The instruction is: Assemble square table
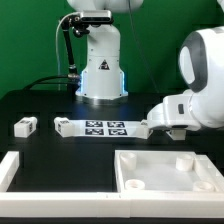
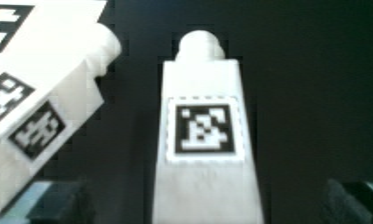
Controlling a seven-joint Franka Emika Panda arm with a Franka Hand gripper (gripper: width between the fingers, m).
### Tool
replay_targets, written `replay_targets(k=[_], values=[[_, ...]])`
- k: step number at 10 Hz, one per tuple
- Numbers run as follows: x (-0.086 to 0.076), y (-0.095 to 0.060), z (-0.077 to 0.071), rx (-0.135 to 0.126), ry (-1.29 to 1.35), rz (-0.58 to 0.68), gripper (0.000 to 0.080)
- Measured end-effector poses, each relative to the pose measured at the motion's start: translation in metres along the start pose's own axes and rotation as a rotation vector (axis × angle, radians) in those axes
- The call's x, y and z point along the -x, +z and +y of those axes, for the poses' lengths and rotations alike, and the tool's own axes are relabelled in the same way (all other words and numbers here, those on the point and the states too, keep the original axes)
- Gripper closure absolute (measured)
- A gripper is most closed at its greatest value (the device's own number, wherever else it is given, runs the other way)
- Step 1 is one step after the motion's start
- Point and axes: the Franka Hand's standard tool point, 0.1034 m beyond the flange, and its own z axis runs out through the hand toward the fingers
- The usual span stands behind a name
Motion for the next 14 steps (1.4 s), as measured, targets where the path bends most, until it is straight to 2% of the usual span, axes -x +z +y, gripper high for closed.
replay_targets(k=[1, 3, 5, 6, 7, 11, 12, 14], values=[[-0.001, 0.007, 0.0, 0.0, 0.001, 0.002, 0.0151], [-0.001, 0.007, 0.001, 0.0, 0.001, 0.002, 0.0151], [-0.001, 0.007, 0.001, 0.0, 0.001, 0.001, 0.0397], [-0.001, 0.007, 0.001, 0.0, 0.001, 0.001, 0.0397], [-0.001, 0.007, 0.001, 0.0, 0.001, 0.001, 0.051], [-0.001, 0.007, 0.001, 0.0, 0.001, 0.001, 0.051], [-0.001, 0.004, 0.001, -0.001, -0.002, 0.001, 0.051], [0.0, -0.04, 0.014, -0.021, -0.045, 0.031, 0.0508]])
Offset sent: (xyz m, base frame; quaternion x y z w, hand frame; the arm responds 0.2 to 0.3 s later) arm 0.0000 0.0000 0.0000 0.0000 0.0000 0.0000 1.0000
